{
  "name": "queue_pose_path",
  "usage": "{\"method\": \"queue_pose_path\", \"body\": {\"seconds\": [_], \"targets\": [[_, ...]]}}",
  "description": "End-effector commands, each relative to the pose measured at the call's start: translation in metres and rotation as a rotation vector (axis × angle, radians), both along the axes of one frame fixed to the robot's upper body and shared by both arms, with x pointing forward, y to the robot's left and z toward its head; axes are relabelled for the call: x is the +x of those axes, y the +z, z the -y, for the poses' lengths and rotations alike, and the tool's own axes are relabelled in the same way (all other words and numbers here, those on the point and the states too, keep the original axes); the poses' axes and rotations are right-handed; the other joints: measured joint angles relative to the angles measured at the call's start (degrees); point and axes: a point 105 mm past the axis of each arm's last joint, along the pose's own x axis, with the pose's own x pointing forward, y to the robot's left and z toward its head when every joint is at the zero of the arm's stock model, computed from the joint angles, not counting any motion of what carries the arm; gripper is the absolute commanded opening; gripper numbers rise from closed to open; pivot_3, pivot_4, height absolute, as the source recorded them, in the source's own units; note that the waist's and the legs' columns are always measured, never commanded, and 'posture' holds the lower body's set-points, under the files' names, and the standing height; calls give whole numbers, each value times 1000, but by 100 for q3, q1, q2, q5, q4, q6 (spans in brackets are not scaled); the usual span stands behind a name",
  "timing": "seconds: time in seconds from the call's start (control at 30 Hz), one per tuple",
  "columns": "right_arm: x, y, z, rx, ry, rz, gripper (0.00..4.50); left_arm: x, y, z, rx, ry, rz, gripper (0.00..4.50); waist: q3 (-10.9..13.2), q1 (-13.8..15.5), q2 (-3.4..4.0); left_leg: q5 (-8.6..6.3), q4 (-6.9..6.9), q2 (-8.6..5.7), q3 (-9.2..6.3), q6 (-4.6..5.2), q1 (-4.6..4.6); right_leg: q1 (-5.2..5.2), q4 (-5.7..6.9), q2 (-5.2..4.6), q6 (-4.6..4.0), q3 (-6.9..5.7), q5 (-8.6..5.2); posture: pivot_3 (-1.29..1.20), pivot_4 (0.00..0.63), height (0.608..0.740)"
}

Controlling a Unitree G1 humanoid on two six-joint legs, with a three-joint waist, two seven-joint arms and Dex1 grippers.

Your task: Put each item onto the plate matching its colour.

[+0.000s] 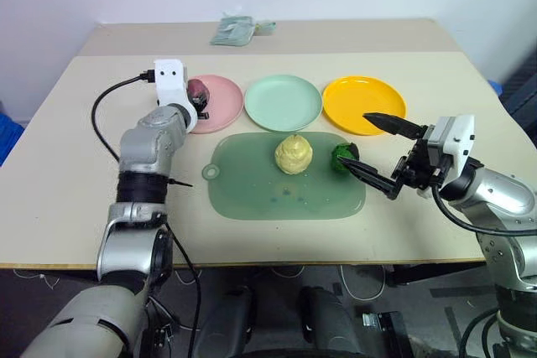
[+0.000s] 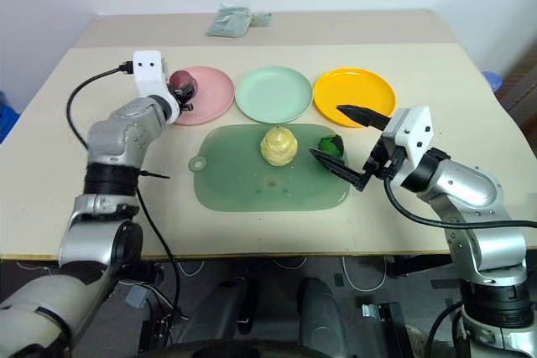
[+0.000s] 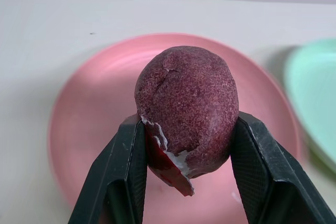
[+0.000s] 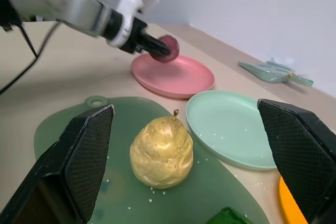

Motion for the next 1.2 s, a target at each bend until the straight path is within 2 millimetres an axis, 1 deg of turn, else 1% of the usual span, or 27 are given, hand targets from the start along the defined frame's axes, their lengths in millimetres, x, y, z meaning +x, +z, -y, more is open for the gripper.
{"method": "queue_pose_path", "body": {"seconds": [0.03,0.1,0.13,0.17,0.23,0.27,0.37,0.4,0.47,0.53,0.6,0.67,0.7,0.73,0.83,0.9,0.97,1.03,1.2], "targets": [[-1,10,-2,11,-9,56,4500,15,10,0,-1,28,71,1676,0,-3,0,-1,3,-3,1,2,0,0,2,-4,1,0,1,0,150,740],[-1,10,-2,13,-12,59,4500,19,5,1,9,28,65,1676,0,-11,-1,-3,4,-5,2,5,-1,0,1,-5,5,0,3,0,150,740],[-1,10,-2,14,-14,60,4500,20,2,1,10,28,57,2691,0,-13,-1,-4,5,-6,2,7,-1,0,1,-7,6,0,3,0,150,740],[-1,10,-2,14,-15,61,4500,21,-1,1,12,24,53,3075,0,-16,-1,-4,5,-6,2,7,-1,0,1,-6,6,0,4,0,150,740],[-1,11,-2,15,-19,62,4500,23,-2,3,12,16,51,4050,0,-27,-1,-5,4,-6,3,9,-1,0,3,-7,7,1,4,0,150,740],[-2,11,-2,15,-21,62,4500,23,-1,3,9,13,53,4428,0,-25,-1,-5,4,-6,3,9,-1,-1,3,-6,7,1,4,0,150,740],[-2,11,-1,14,-26,60,4500,23,2,6,-12,-17,66,4428,0,-23,-1,-8,5,-6,3,14,-1,-1,4,-6,8,1,5,0,150,740],[-2,10,-1,15,-27,56,4500,21,6,6,-20,-42,83,4428,0,-21,-1,-8,6,-6,3,15,-1,-1,4,-7,9,1,5,0,150,740],[-2,9,-1,16,-29,49,4500,14,11,6,-20,-82,106,4428,0,-27,-1,-9,6,-7,4,16,-3,-1,3,-8,10,1,6,0,150,740],[-2,8,-3,21,-26,39,4500,0,14,6,-10,-129,133,4428,-1,-41,1,-11,5,-7,4,18,-2,-1,4,-8,10,4,6,0,150,740],[-1,7,-5,25,-21,28,4500,-23,18,6,39,-204,193,4428,-3,-90,4,-12,4,-6,6,20,-1,-5,8,-8,10,10,6,0,150,740],[2,5,-9,37,-12,9,4500,-56,23,8,112,-317,289,4428,-3,-142,4,-18,4,-3,8,14,0,-9,12,-12,8,20,5,0,150,740],[3,5,-10,39,-11,3,4500,-66,24,10,137,-351,309,4428,-3,-172,5,-19,3,-1,8,12,-1,-12,12,-11,7,21,5,0,150,740],[4,4,-13,43,-5,-7,4500,-82,22,13,135,-439,312,4428,-3,-161,5,-20,2,2,8,10,0,-14,12,-12,5,24,5,0,150,740],[10,0,-20,54,14,-37,4500,-124,25,11,106,-639,327,4428,-3,-153,6,-21,4,5,6,8,-1,-13,12,-12,-4,20,10,0,150,740],[13,-1,-23,52,19,-49,4500,-144,28,11,87,-742,339,4428,-4,-140,6,-21,6,7,5,8,-1,-9,8,-13,-10,16,10,0,150,740],[19,-3,-28,55,31,-70,4500,-171,21,5,146,-880,311,4428,-4,-148,7,-21,6,7,5,8,0,-7,5,-16,-25,13,1,0,150,740],[22,-4,-30,52,37,-76,4500,-188,16,3,157,-958,271,4428,-6,-161,14,-23,1,9,9,11,0,-9,0,-15,-28,15,0,0,150,740],[28,-10,-36,47,59,-100,4500,-225,18,-4,127,-1084,249,4428,-4,-147,11,-23,2,10,7,12,-1,-7,-3,-16,-30,13,-1,0,150,740]]}}
